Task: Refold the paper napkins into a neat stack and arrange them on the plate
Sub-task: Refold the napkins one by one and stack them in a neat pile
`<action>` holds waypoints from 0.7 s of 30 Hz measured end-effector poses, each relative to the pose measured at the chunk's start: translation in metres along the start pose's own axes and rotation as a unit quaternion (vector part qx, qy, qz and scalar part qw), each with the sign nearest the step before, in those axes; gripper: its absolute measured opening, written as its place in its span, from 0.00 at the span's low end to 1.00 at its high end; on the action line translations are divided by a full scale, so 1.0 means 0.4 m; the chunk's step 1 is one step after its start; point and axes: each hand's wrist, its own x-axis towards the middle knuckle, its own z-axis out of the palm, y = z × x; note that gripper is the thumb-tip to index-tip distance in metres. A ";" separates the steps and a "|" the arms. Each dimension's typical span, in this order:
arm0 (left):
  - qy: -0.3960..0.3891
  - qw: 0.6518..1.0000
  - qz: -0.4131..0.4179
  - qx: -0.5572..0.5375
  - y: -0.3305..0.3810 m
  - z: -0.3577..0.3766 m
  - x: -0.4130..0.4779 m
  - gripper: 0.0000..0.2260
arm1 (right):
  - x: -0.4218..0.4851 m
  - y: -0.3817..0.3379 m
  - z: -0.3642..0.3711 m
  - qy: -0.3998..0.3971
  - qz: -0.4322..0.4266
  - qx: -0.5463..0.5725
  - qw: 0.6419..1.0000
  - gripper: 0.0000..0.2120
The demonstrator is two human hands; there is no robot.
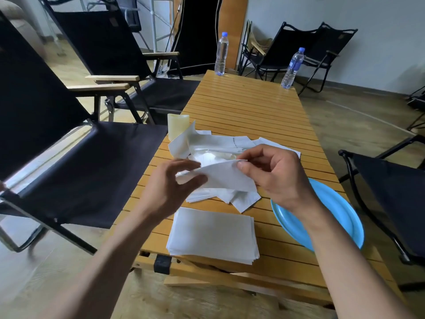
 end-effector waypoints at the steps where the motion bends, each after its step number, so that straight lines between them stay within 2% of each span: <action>1: -0.017 0.998 -0.022 -0.057 0.002 -0.013 0.001 0.09 | 0.003 0.001 -0.013 0.002 0.035 0.020 0.999 0.03; 4: -0.076 0.975 -0.107 -0.179 -0.001 -0.055 0.003 0.10 | 0.005 0.012 -0.042 -0.003 0.148 0.086 0.985 0.03; 7: -0.118 0.949 -0.179 -0.232 -0.014 -0.078 0.000 0.10 | 0.005 0.030 -0.054 -0.043 0.242 0.095 0.965 0.05; 11: -0.187 0.921 -0.290 -0.182 -0.034 -0.089 -0.006 0.10 | -0.006 0.049 -0.054 -0.146 0.322 0.029 0.935 0.10; 14: -0.198 0.914 -0.334 -0.113 -0.046 -0.084 -0.007 0.09 | -0.018 0.053 -0.041 -0.217 0.357 -0.032 0.908 0.14; 21: -0.226 0.900 -0.373 -0.016 -0.049 -0.070 -0.008 0.11 | -0.015 0.081 -0.009 -0.219 0.360 -0.129 0.898 0.15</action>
